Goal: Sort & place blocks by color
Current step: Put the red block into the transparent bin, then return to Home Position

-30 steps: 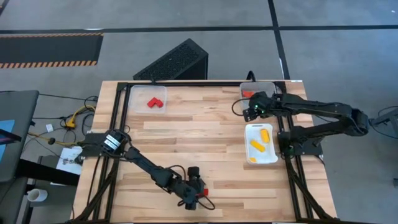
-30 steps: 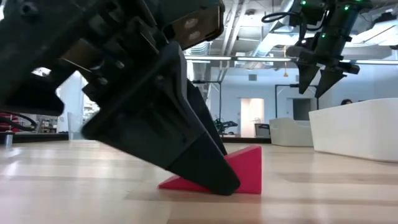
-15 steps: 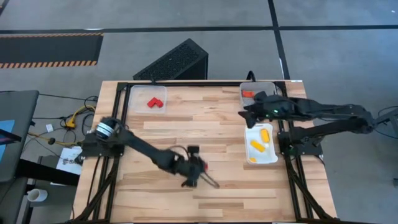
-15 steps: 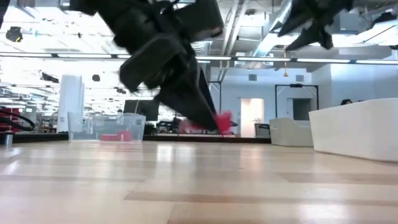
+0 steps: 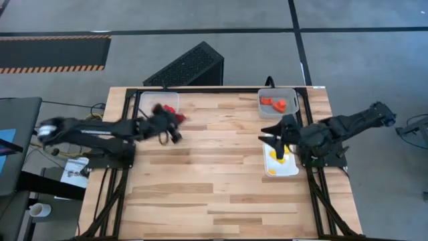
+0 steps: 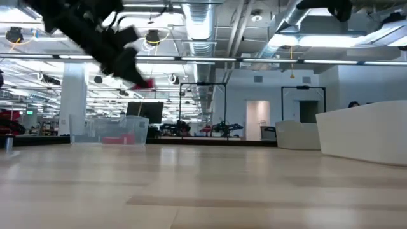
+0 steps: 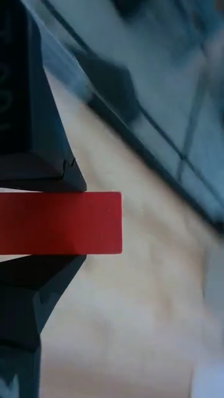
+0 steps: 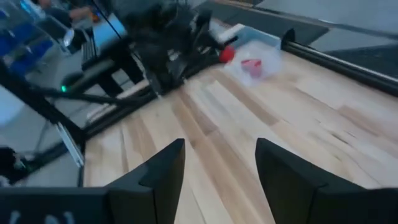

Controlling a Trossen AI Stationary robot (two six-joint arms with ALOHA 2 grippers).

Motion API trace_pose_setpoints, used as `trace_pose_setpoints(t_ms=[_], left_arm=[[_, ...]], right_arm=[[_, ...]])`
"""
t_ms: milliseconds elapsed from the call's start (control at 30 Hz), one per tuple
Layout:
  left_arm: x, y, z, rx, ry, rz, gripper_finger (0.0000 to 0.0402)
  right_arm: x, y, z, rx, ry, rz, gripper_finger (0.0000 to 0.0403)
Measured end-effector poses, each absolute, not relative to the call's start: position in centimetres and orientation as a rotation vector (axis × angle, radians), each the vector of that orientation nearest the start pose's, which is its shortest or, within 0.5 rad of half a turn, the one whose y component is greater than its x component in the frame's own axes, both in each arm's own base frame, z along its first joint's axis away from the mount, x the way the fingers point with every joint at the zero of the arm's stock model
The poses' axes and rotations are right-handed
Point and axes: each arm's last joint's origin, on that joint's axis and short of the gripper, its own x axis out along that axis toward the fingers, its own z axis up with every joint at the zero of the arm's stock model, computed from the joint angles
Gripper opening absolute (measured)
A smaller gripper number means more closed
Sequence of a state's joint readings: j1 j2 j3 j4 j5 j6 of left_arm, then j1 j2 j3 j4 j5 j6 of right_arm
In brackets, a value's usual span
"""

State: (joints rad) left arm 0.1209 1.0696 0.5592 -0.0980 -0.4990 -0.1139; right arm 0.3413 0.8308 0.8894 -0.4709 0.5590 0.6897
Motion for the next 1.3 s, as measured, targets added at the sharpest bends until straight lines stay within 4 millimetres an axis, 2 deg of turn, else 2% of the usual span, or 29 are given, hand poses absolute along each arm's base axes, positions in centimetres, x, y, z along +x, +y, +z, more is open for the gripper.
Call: trace_pose_setpoints(t_ms=[133, 300, 600, 833, 900, 1033, 1133, 1300], left_arm=[[16.9, 7.6, 20.6, -0.102, 0.550, 0.751, 0.0094], [14.3, 10.6, 19.9, -0.193, 0.605, 0.867, 0.0094], [13.5, 13.9, 17.2, -0.321, 0.733, 0.902, 0.0094], [13.6, 14.9, 15.7, -0.370, 0.793, 0.865, 0.0095], [13.7, 15.0, 15.6, -0.362, 0.799, 0.836, 0.0121], [13.7, 15.1, 15.7, -0.356, 0.785, 0.856, 0.0205], [13.7, 15.1, 15.8, -0.345, 0.786, 0.876, 0.0253], [13.6, 15.0, 16.2, -0.341, 0.766, 0.880, 0.0284]], right_arm=[[17.2, 5.6, 32.9, 0.439, 0.310, -0.318, 0.0215], [18.7, 6.5, 31.6, 0.400, 0.372, -0.326, 0.0215], [20.5, 7.4, 30.2, 0.379, 0.430, -0.315, 0.0214], [20.8, 7.5, 29.9, 0.375, 0.440, -0.316, 0.0210], [20.9, 7.5, 30.0, 0.380, 0.430, -0.315, 0.0209], [21.2, 7.4, 30.4, 0.408, 0.385, -0.317, 0.0211], [21.3, 7.5, 30.6, 0.422, 0.366, -0.304, 0.0212], [21.1, 8.0, 30.6, 0.418, 0.370, -0.278, 0.0209]])
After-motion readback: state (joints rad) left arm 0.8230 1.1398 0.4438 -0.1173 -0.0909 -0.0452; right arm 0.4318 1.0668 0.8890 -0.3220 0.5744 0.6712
